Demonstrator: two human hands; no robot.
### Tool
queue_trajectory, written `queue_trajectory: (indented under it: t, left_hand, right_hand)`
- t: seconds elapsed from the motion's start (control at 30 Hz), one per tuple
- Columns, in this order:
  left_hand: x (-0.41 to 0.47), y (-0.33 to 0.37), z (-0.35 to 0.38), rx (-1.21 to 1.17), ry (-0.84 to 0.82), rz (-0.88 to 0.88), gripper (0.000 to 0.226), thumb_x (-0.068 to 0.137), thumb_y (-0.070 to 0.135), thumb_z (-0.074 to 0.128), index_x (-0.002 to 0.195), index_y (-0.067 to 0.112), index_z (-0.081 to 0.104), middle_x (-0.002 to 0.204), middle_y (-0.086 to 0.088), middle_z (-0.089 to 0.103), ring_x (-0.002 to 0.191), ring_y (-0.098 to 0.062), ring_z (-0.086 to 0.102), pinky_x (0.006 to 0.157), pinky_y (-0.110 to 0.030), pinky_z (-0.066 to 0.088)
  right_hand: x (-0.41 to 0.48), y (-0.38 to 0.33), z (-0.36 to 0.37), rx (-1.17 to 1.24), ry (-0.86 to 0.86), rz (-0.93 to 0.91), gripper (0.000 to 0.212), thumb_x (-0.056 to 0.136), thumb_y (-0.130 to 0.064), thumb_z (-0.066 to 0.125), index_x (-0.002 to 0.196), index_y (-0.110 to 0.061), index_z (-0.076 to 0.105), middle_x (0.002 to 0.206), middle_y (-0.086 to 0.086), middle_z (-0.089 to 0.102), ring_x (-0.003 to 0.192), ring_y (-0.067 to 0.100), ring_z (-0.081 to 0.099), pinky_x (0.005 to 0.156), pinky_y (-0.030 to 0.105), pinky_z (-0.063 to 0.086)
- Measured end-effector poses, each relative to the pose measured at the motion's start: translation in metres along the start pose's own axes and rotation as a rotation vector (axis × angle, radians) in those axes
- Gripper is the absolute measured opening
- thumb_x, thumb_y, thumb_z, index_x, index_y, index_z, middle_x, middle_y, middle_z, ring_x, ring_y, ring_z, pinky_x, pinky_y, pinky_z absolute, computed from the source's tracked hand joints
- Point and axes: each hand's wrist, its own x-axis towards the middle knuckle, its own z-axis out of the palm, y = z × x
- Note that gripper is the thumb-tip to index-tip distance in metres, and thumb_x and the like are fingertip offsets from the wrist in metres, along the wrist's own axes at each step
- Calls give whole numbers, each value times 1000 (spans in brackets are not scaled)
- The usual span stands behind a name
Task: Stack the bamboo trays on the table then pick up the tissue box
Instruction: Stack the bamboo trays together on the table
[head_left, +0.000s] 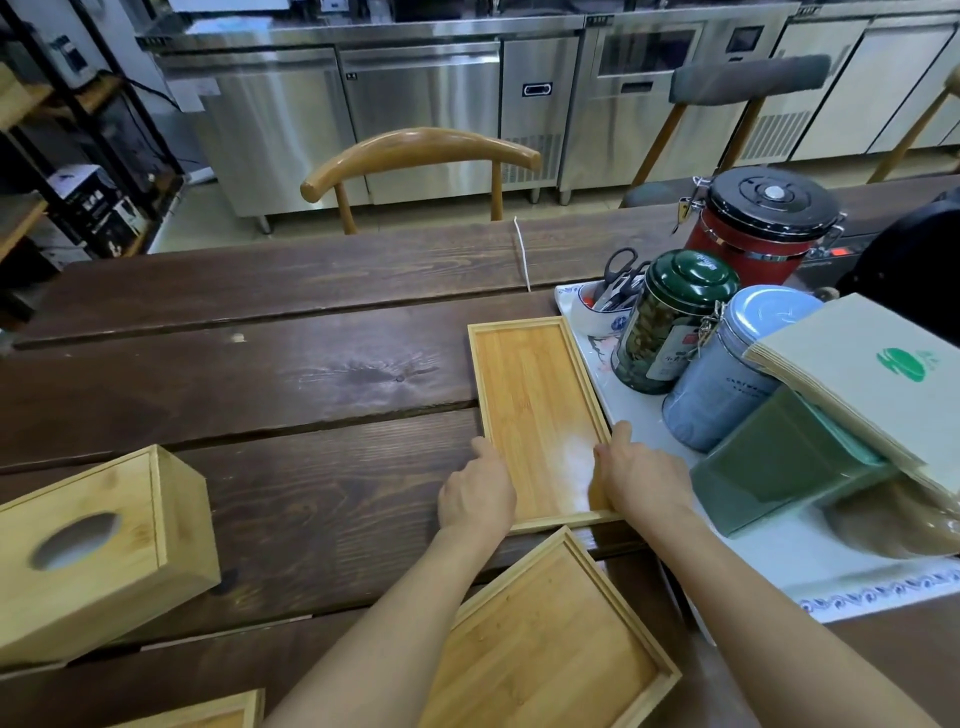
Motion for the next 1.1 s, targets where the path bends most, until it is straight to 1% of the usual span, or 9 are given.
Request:
queue_trajectory:
  t: [0.23,0.3,0.4,0.6,0.67,0.8,0.9,1.03,1.1]
  left_hand:
    - [-18,-4,-13,-40,-83,27,18,97,30,36,103,13,39,99,-14,66,84,-31,63,65,-39,46]
    - [-29,-11,-18,-3,-101,84,22,96,37,36,95,16,39,97,-12,66,83,-30,63,65,-37,45]
    - [-48,-22,-24,82,-97,165,32,93,47,37,94,16,45,96,-9,68,84,-29,63,62,-35,40]
    - [-89,-41,-20,225,-114,348,43,89,55,34,102,18,51,101,-3,65,91,-23,61,75,-39,47]
    - [-97,-46,-17,247,-103,371,41,92,51,34,108,18,51,105,-3,62,95,-22,59,78,-38,46]
    - [-105,-50,-11,262,-60,355,32,98,38,30,112,17,49,110,-4,59,98,-22,57,80,-36,44]
    - [-109,-49,-9,298,-34,372,28,100,32,28,111,17,49,112,-4,57,99,-23,55,79,-35,41]
    - [-113,-48,-14,233,-40,346,28,101,31,25,107,14,46,109,-5,57,94,-23,57,73,-32,39]
    - [-116,-51,-20,146,-76,309,21,101,29,25,100,15,42,103,-6,58,86,-25,61,66,-32,39]
  right_hand:
    - [-15,1,-11,-101,-7,-65,9,89,-15,41,97,-10,41,77,7,69,64,33,65,49,31,32]
    - [-25,-1,-18,-44,43,-80,6,87,-14,46,88,-8,47,73,8,67,62,33,62,46,31,31]
    - [-47,-2,-26,144,170,-108,17,84,-16,57,73,-6,50,60,12,64,50,36,58,41,30,30]
    - [-94,-4,-20,310,-136,-149,36,85,-55,42,78,-20,43,82,1,62,73,23,57,56,31,35]
    - [-104,-6,-16,312,-171,-149,34,86,-54,42,79,-21,39,91,2,61,83,23,56,61,31,35]
    - [-110,-13,-14,300,-102,-151,29,94,-38,37,91,-12,50,102,7,62,93,26,56,68,34,40]
    - [-115,-19,-15,229,-25,-187,28,95,-32,38,89,-8,52,96,9,64,88,28,59,61,34,37]
    - [-121,-24,-28,202,90,-248,24,80,-19,68,65,-7,53,62,9,63,55,29,61,38,31,37]
    - [-118,-27,-37,193,116,-267,25,76,-18,72,63,-8,53,59,7,62,50,28,59,35,31,38]
